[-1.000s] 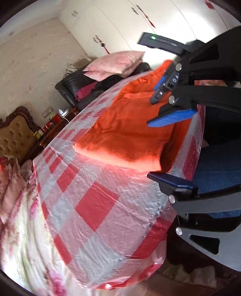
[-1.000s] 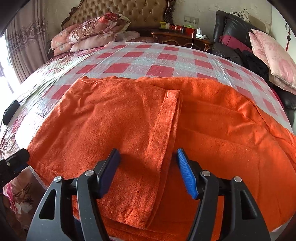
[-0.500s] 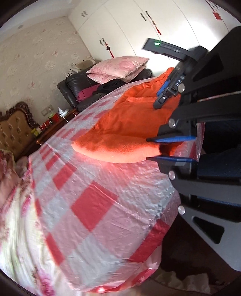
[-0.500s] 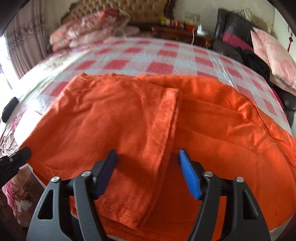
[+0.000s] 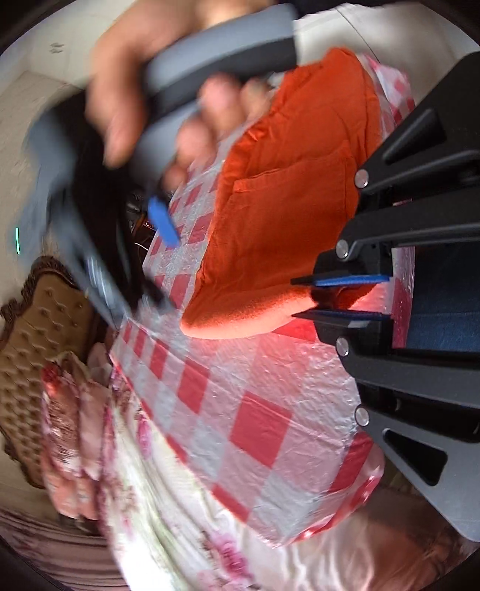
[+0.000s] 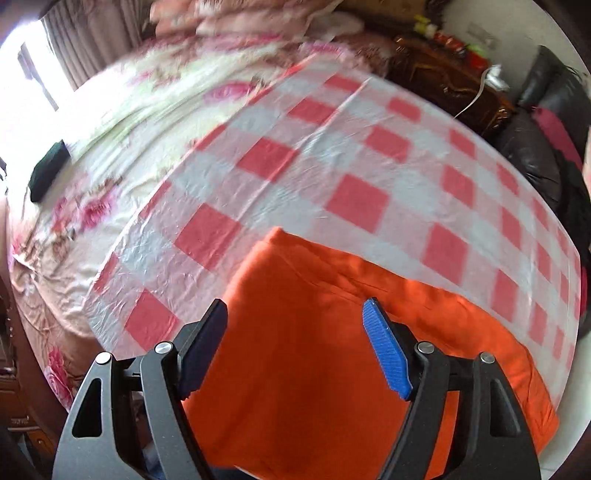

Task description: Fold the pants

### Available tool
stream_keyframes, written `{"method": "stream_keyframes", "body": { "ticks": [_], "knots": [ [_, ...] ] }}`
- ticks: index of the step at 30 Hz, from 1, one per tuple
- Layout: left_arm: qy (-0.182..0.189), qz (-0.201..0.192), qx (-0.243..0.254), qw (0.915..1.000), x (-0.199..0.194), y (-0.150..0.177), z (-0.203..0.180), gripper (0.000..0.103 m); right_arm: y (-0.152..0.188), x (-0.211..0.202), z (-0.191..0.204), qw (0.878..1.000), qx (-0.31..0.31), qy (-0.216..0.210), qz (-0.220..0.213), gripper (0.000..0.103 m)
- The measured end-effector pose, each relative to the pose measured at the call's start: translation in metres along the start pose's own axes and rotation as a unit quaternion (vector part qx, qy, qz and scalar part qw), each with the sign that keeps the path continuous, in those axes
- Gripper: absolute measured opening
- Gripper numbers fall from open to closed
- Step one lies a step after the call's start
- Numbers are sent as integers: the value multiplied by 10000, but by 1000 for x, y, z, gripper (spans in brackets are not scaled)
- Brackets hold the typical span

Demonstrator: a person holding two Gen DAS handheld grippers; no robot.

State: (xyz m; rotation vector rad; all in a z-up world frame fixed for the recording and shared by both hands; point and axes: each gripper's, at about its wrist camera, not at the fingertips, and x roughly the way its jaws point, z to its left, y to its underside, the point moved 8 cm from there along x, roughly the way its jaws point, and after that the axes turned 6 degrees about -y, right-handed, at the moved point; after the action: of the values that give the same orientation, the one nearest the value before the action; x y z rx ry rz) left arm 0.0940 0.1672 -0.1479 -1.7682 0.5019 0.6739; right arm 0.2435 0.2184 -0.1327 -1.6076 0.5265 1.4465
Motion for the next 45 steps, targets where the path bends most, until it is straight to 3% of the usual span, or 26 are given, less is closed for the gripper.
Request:
{"method": "stream_keyframes", "body": {
  "ticks": [9, 10, 11, 12, 14, 16, 19, 22, 26, 29, 33, 36, 38, 41, 42, 44, 45],
  "knots": [
    [-130, -298, 442, 9985, -10, -8, -8, 10, -1, 57, 26, 9938, -543, 781, 581, 71],
    [-122, -310, 444, 9985, -11, -9, -8, 9, 0, 60, 26, 9937, -581, 802, 530, 51],
    [-123, -321, 434, 9985, -12, -9, -7, 9, 1, 61, 23, 9938, -529, 838, 513, 23],
    [-135, -331, 401, 9986, -13, -10, -5, 9, 0, 62, 19, 9947, -403, 809, 487, 19],
    [-163, -372, 312, 9987, -15, -15, 2, 9, -5, 55, 16, 9977, -229, 562, 312, 11],
    [-201, -440, 200, 9986, -24, -22, 9, 9, -16, 39, 15, 9993, -77, 352, 28, 11],
    [-332, -732, 234, 9965, -45, -44, 13, 9, -34, 7, 16, 9977, 336, -395, -438, 11],
    [-429, -1057, 533, 9920, -70, -66, 1, 9, -46, -33, 10, 9874, 688, -1167, -816, 10],
    [-334, -1387, 1228, 9821, -94, -77, -52, 9, -43, -89, -27, 9662, 1136, -1982, -1197, 10],
    [-101, -1628, 1958, 9670, -105, -68, -118, 9, -13, -130, -86, 9473, 1499, -2428, -1456, 10],
    [155, -1828, 3078, 9336, -95, -23, -219, 9, 47, -152, -171, 9325, 1994, -2501, -1677, 10],
    [259, -1883, 3947, 8989, -76, 28, -283, 9, 105, -140, -238, 9221, 2523, -2442, -1627, 10],
    [223, -1927, 4590, 8670, -59, 69, -316, 9, 142, -118, -272, 9128, 2817, -2529, -1533, 11],
    [-5, -2078, 5195, 8288, -33, 110, -338, 9, 175, -82, -303, 9038, 3095, -2606, -1397, 11],
    [-106, -2085, 5350, 8187, -22, 121, -342, 9, 181, -71, -309, 9028, 3157, -2596, -1339, 11],
    [-197, -2072, 5558, 8048, -9, 137, -343, 14, 189, -57, -317, 9002, 3262, -2585, -1283, 22],
    [-218, -2103, 5639, 7984, -9, 142, -342, 22, 192, -56, -318, 8994, 3270, -2600, -1286, 22]
  ]
}}
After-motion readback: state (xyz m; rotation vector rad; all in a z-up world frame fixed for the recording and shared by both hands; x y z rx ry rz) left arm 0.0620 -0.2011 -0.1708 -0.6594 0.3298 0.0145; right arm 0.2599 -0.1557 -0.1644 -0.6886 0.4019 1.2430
